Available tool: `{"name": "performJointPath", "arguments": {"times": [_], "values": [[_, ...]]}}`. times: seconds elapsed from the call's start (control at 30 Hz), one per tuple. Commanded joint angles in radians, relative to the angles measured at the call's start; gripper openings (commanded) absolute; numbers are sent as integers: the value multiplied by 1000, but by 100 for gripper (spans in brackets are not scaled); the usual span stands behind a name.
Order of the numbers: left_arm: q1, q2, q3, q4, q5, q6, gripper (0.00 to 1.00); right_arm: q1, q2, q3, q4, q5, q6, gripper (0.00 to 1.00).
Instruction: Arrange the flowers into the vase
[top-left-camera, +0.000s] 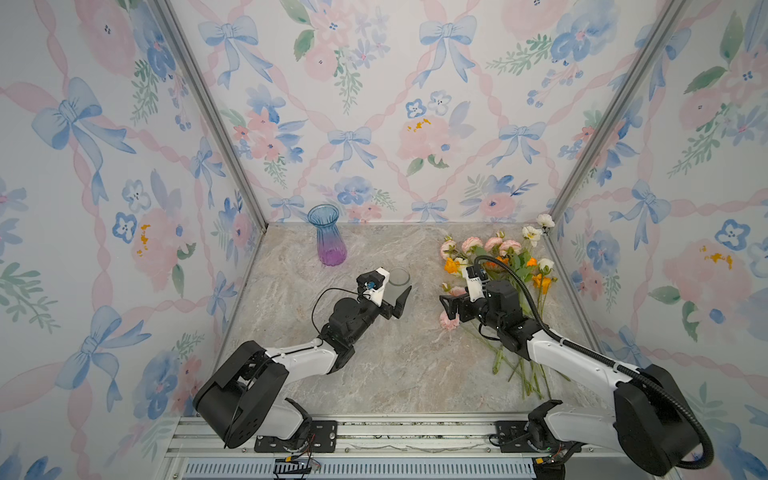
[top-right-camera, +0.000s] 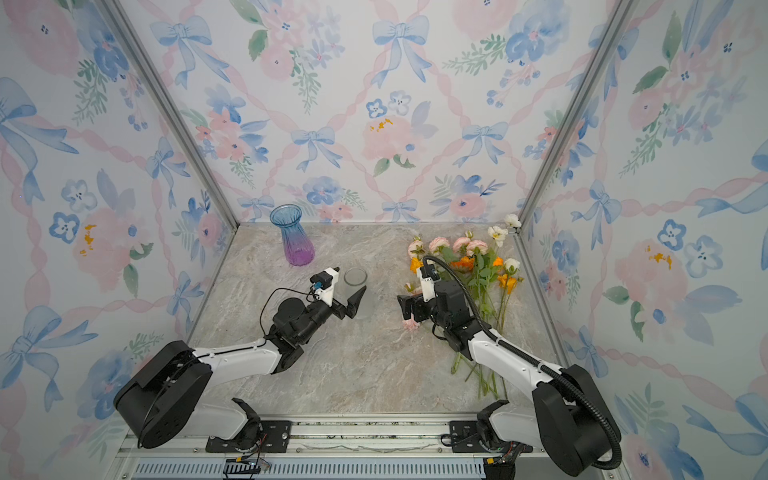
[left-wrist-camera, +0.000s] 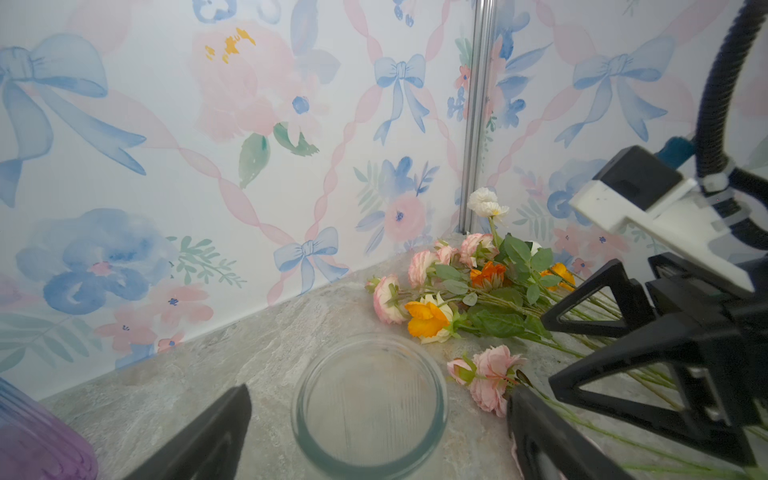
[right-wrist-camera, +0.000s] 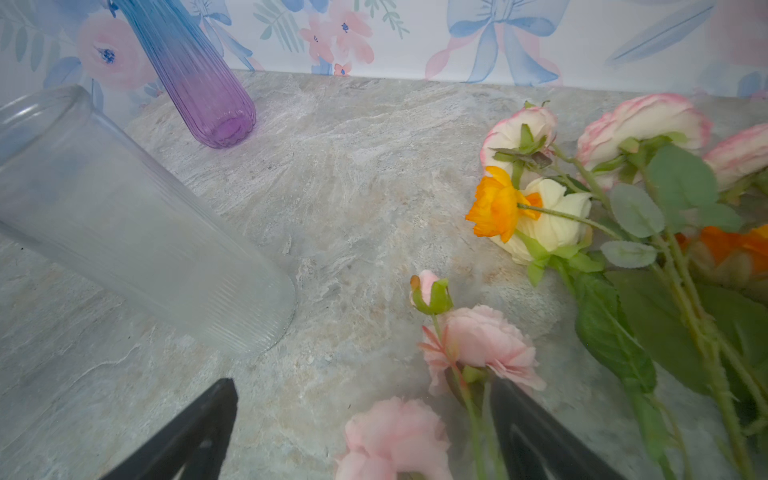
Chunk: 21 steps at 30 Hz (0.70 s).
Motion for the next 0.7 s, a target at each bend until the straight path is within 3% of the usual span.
{"name": "performJointPath", "arguments": {"times": [0.0, 0.13, 0.23, 0.37, 0.47, 0.57, 0.67], "values": [[7, -105, 9, -99, 8, -2, 98, -46, -33, -32, -23, 11, 46, 97], [5, -224, 127, -351, 22, 26, 98, -107, -58, -37, -72, 72, 58, 97], [0, -256, 272, -539, 94, 83, 98, -180, -83, -43, -120, 113, 65, 99], [-11, -200, 469, -747, 248, 187, 98, -288, -140, -38, -264, 105, 107, 94], [-46, -102, 597, -906, 322, 210, 98, -301, -192, -16, -382, 204, 89, 90], [-90, -33, 577, -907, 312, 115, 98, -320, -161, 55, -496, 232, 60, 86], [-181, -8, 580, -966, 192, 120, 98, -334, -70, 131, -557, 207, 16, 71]]}}
